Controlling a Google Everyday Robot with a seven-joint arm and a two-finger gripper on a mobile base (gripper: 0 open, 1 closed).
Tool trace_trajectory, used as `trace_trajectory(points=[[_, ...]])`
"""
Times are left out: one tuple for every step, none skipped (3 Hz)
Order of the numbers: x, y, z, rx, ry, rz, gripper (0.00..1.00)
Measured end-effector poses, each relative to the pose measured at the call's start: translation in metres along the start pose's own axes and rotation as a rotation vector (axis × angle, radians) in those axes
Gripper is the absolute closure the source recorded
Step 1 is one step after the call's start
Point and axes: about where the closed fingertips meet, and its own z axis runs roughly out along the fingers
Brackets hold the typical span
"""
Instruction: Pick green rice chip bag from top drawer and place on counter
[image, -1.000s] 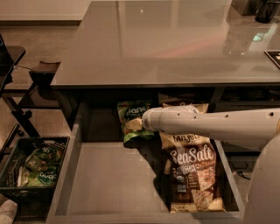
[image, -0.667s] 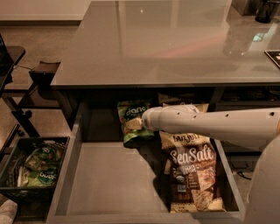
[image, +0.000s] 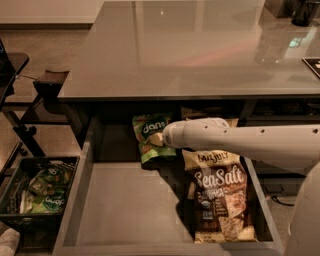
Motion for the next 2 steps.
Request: trace_trajectory(points=[[-0.0014, 0.0000, -0.0013, -0.010, 0.004, 0.013, 1.00], [-0.0024, -0.0002, -0.0022, -0.022, 0.008, 0.028, 1.00]])
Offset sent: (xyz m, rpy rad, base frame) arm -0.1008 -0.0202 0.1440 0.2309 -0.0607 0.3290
